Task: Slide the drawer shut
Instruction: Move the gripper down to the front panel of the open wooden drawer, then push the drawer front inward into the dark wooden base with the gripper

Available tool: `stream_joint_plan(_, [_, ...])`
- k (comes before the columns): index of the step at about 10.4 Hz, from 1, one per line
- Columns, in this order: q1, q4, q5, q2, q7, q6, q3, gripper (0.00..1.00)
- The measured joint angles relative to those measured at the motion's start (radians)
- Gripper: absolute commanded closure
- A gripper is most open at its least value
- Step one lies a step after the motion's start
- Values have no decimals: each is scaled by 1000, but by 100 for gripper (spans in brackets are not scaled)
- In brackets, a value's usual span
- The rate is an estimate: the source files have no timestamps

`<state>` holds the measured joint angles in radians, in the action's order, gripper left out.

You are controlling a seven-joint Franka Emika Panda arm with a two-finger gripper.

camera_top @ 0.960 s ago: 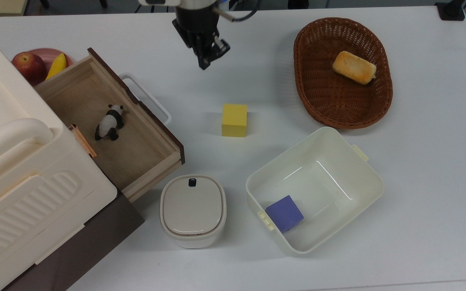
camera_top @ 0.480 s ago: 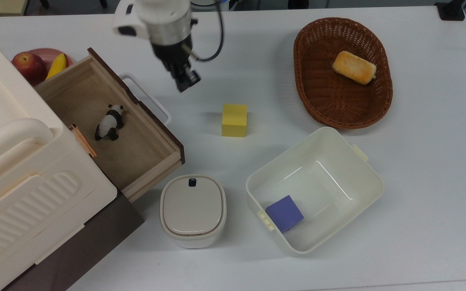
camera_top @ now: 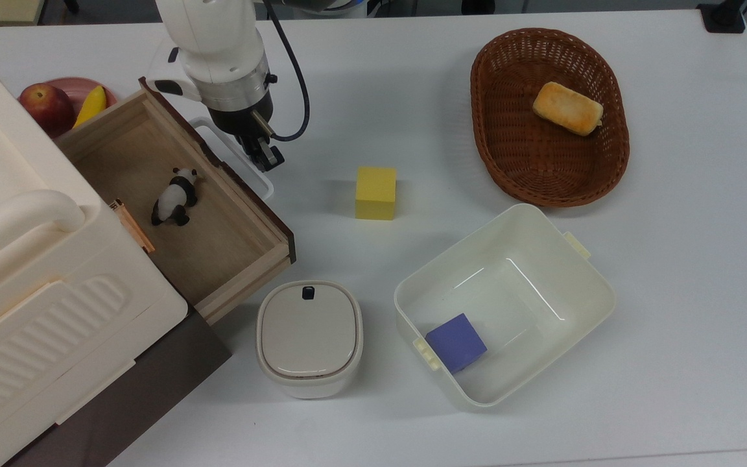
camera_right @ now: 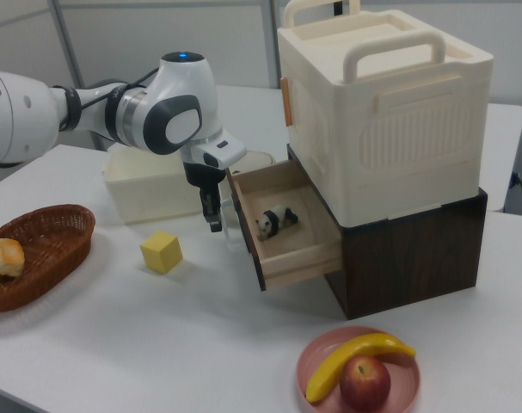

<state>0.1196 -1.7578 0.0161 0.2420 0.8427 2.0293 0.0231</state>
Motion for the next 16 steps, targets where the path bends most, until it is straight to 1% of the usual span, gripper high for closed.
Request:
stream_joint_plan(5, [0,2,-6,0,0,0,0,100])
stream_joint_plan(7, [7,7,-8,0,0,31,0,100])
stream_joint_plan(10, [12,23,-49,1,0,58,-2,100])
stream_joint_plan(13, [17,24,-59,5,0,75,-2,100])
stream_joint_plan(16, [45,43,-77,25,0,111,-2,100])
